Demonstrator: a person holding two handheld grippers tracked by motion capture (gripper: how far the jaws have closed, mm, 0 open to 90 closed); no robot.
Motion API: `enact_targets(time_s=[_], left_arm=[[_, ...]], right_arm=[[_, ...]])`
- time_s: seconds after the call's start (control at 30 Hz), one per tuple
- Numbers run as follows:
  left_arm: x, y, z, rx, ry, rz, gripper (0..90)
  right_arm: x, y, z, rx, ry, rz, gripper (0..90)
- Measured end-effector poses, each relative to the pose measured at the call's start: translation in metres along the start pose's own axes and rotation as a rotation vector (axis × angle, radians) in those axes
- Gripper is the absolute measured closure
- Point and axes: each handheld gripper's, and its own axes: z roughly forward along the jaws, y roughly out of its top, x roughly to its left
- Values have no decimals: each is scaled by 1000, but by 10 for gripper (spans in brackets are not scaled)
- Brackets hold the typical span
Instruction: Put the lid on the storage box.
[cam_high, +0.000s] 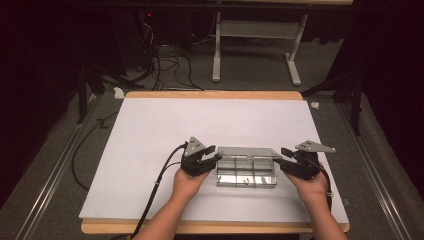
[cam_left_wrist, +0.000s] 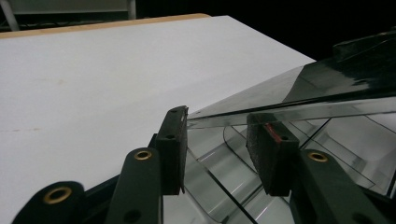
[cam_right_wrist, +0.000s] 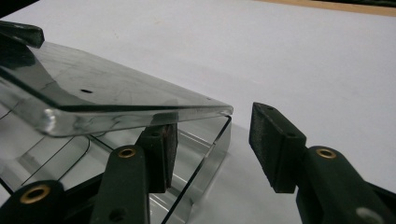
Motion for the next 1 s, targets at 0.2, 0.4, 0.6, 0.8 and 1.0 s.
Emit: enact_targets(time_s=[0.2,0.4,0.6,0.8,1.0], left_arm=[[-3,-7,-5,4,8,30,585],[-5,-16,-13,7,24,43,582],[-4,-24,-21,22,38,65,582],[5,-29,-29,41,53,70,581],[9,-33,-42,59,61,102,575]], right_arm=[[5,-7,-8,-3,-14,-28,543],[7,-14,-9,5,-19,-33,554],[7,-20,-9,10,-18,-20,563],[8,-25,-8,12,-30,-26,567],[7,-30,-8,15,-30,-22,579]])
